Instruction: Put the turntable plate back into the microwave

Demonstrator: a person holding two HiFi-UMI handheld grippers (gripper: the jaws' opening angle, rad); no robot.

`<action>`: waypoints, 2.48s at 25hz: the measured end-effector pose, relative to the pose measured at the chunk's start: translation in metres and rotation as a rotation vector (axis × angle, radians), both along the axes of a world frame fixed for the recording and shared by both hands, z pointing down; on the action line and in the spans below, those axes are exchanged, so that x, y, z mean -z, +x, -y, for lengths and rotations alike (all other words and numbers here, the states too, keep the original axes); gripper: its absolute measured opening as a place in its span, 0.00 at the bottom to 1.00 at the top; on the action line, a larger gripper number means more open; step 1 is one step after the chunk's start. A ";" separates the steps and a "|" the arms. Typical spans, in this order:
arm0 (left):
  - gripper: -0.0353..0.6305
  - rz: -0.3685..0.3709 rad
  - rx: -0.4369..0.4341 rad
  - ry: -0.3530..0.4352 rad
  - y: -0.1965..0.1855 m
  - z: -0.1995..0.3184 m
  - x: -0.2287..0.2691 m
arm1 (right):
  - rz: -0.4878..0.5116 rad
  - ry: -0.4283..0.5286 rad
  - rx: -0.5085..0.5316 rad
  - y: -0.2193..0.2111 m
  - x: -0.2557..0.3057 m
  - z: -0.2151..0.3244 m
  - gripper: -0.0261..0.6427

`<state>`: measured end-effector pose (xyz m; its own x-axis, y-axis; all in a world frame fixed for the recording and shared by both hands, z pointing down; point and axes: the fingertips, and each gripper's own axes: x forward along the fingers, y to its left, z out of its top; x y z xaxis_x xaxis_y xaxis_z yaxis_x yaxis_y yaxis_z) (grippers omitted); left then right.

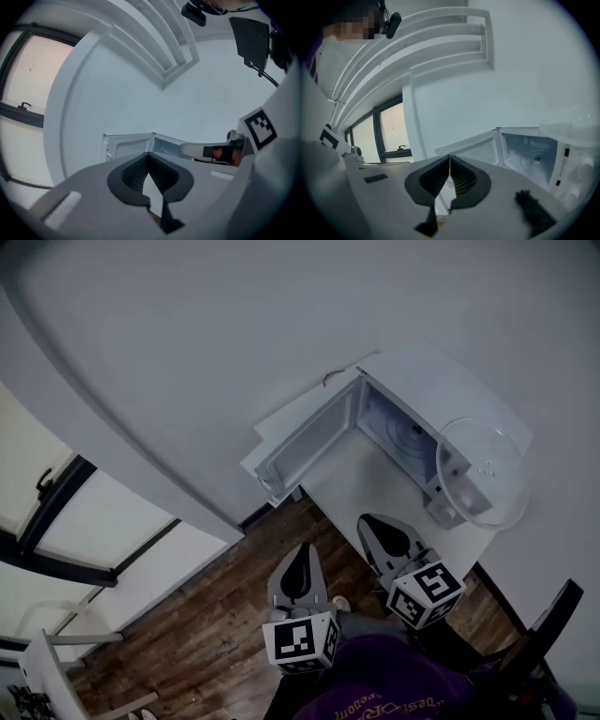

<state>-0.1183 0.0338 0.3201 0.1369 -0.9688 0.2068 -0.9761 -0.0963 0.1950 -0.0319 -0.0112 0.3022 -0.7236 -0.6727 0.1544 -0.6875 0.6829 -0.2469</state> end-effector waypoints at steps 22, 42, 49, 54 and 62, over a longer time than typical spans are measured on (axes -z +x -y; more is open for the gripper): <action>0.06 0.002 -0.672 0.036 0.125 0.118 0.018 | 0.056 0.046 -0.561 0.107 0.025 0.042 0.06; 0.06 -0.053 -1.026 0.097 0.223 0.108 0.025 | 0.020 0.115 -1.143 0.228 0.041 -0.033 0.06; 0.06 -0.057 -1.034 0.098 0.233 0.097 0.022 | 0.059 0.045 -1.167 0.243 0.019 -0.050 0.06; 0.06 -0.076 -1.016 0.047 0.234 0.099 0.012 | 0.122 -0.002 -1.146 0.250 0.001 -0.048 0.06; 0.22 -0.234 -1.053 0.000 0.238 0.101 0.014 | 0.254 -0.052 -1.105 0.259 -0.009 -0.039 0.19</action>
